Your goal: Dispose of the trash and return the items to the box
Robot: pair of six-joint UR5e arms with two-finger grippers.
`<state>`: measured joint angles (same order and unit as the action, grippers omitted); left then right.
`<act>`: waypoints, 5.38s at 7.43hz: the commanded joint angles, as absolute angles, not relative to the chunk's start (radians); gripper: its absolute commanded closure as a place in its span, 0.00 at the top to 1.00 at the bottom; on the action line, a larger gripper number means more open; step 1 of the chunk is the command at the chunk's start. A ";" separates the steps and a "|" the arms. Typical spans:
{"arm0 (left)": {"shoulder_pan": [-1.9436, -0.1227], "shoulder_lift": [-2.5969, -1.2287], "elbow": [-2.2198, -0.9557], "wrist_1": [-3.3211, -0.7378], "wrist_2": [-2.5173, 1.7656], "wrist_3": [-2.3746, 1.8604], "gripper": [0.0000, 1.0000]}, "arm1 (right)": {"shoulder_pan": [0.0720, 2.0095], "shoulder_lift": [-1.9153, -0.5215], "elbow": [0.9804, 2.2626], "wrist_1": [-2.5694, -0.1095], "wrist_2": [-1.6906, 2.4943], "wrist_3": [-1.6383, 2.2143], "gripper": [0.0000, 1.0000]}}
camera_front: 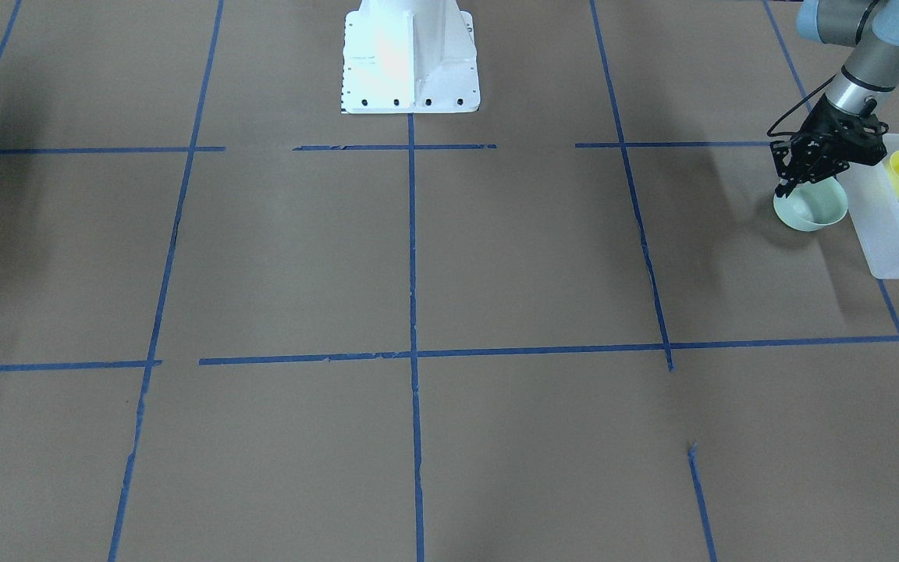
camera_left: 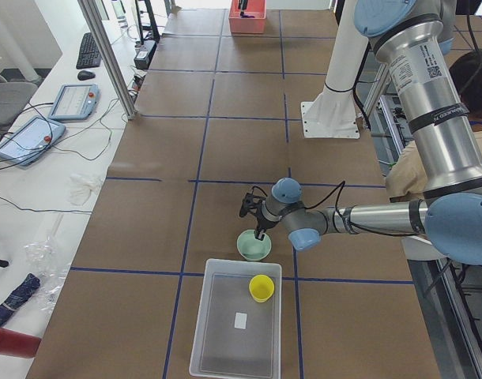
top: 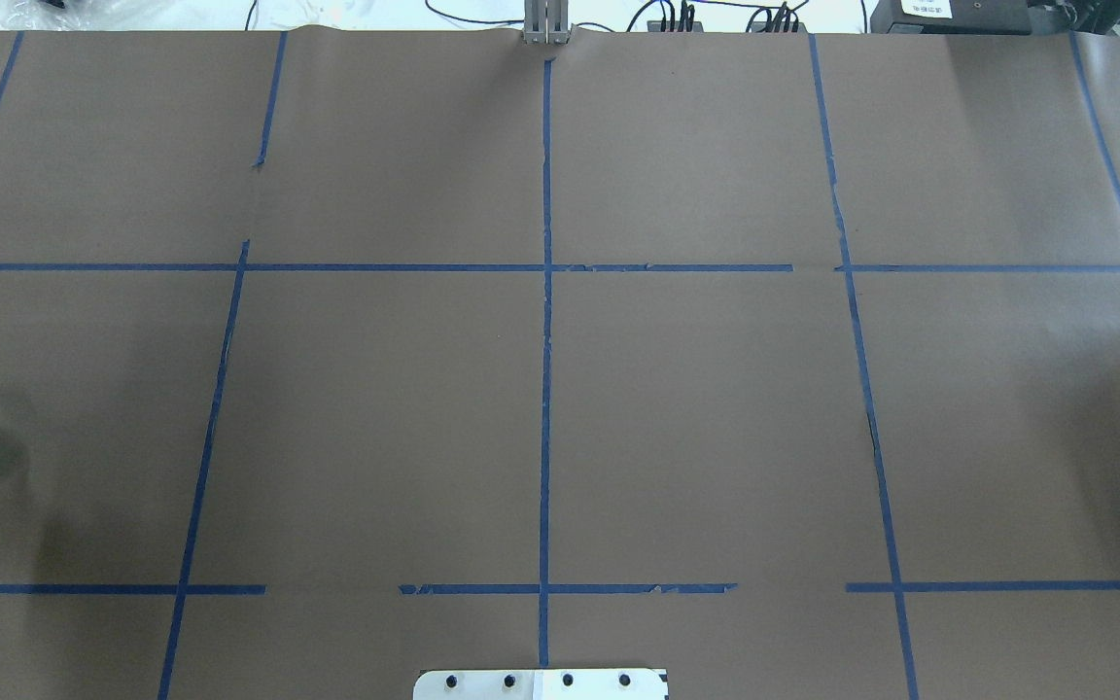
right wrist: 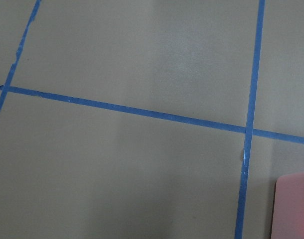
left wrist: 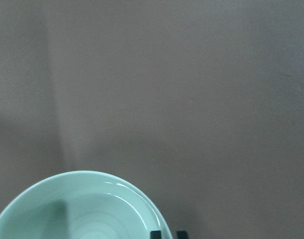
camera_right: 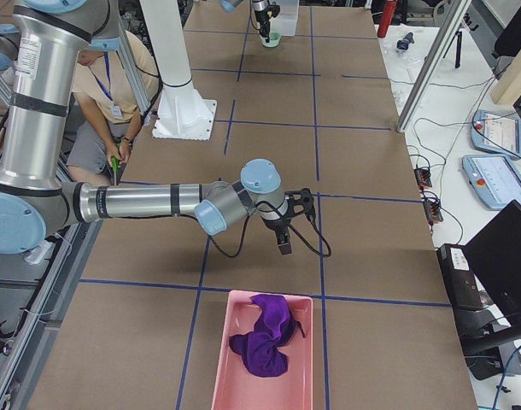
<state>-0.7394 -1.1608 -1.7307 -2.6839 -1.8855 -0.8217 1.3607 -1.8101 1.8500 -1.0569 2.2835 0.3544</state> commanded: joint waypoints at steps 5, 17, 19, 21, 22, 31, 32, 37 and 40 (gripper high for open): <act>-0.853 -1.137 -1.891 -2.648 -1.965 -0.807 0.00 | 1.361 -1.810 1.850 -1.055 2.284 0.354 1.00; -1.360 -1.327 -1.608 -2.338 -2.141 0.009 0.00 | 1.359 -1.809 1.845 -1.055 2.284 0.356 1.00; -1.313 -1.274 -1.608 -2.421 -2.141 -0.006 0.00 | 1.359 -1.809 1.845 -1.055 2.281 0.356 1.00; -1.313 -1.217 -1.609 -2.487 -2.143 -0.008 0.00 | 1.359 -1.809 1.845 -1.055 2.270 0.356 1.00; -1.313 -1.210 -1.612 -2.488 -2.143 -0.006 0.00 | 1.359 -1.809 1.845 -1.055 2.270 0.356 1.00; -1.319 -1.233 -1.872 -2.175 -2.284 -0.068 1.00 | 1.348 -1.805 1.839 -1.065 2.266 0.338 1.00; -1.371 -1.221 -1.905 -2.131 -2.413 -0.049 1.00 | 1.350 -1.810 1.841 -1.077 2.273 0.321 1.00; -1.450 -1.209 -1.867 -1.685 -2.425 0.121 1.00 | 1.476 -1.790 1.936 -1.584 2.332 0.025 1.00; -1.629 -1.270 -1.879 -1.511 -2.384 0.309 1.00 | 1.485 -1.813 1.928 -1.572 2.335 0.023 1.00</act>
<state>-1.5094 -1.2359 -1.8822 -1.5644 -2.4085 0.2259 1.4812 -1.8035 1.9341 -1.5783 2.3332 0.0273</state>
